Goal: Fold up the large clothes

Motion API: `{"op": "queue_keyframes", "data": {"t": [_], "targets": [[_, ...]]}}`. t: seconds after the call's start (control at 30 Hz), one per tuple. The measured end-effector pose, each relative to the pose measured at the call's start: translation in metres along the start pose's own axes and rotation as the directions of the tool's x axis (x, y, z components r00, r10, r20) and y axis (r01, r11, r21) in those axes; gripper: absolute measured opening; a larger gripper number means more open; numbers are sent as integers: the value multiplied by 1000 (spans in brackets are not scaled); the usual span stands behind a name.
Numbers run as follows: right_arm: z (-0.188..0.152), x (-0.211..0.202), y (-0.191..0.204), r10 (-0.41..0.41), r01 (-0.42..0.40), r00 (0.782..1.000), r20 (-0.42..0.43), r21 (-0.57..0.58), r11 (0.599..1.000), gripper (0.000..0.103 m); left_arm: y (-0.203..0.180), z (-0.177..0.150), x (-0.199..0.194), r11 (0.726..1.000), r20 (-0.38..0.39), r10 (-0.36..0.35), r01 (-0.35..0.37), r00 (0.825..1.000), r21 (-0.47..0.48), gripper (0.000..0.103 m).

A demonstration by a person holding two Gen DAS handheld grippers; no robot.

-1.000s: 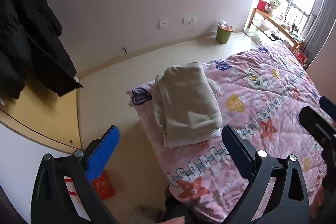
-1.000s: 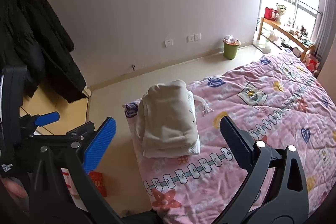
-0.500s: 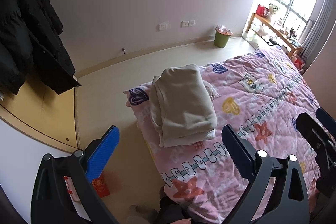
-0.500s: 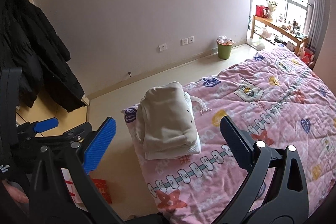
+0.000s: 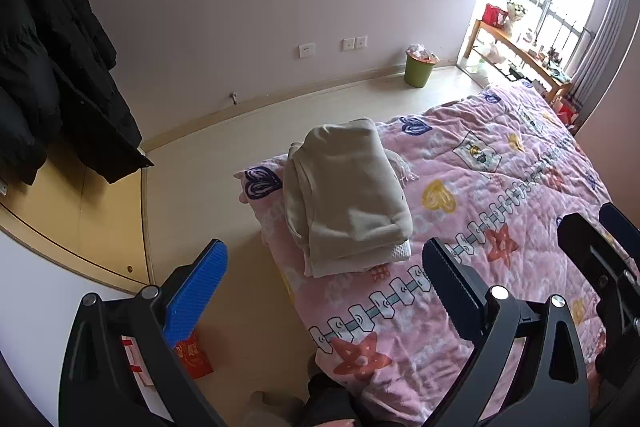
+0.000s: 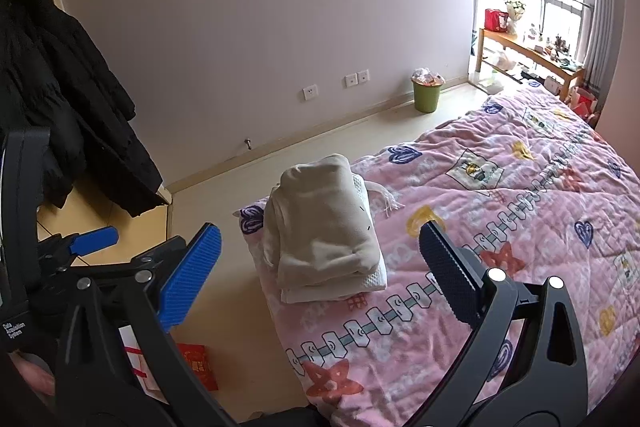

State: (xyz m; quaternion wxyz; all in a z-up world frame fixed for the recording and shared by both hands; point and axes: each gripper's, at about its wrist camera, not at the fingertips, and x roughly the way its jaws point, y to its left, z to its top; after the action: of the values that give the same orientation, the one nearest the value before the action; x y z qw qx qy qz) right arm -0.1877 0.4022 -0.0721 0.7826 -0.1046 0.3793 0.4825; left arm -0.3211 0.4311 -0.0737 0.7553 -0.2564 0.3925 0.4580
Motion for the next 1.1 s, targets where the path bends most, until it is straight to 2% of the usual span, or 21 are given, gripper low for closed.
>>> {"op": "queue_keyframes", "data": {"t": [0.33, 0.63, 1.1], "targets": [[2, 1, 9, -35, 36, 999, 25, -40, 999, 97, -1, 10, 2, 1000, 8, -8, 8, 1000, 19, 95], [8, 2, 9, -21, 22, 999, 26, -13, 1000, 97, 3, 18, -2, 1000, 39, 12, -12, 999, 9, 95], [6, 4, 5, -26, 26, 1000, 15, 15, 1000, 97, 1, 20, -1, 1000, 39, -11, 10, 999, 18, 95]]}}
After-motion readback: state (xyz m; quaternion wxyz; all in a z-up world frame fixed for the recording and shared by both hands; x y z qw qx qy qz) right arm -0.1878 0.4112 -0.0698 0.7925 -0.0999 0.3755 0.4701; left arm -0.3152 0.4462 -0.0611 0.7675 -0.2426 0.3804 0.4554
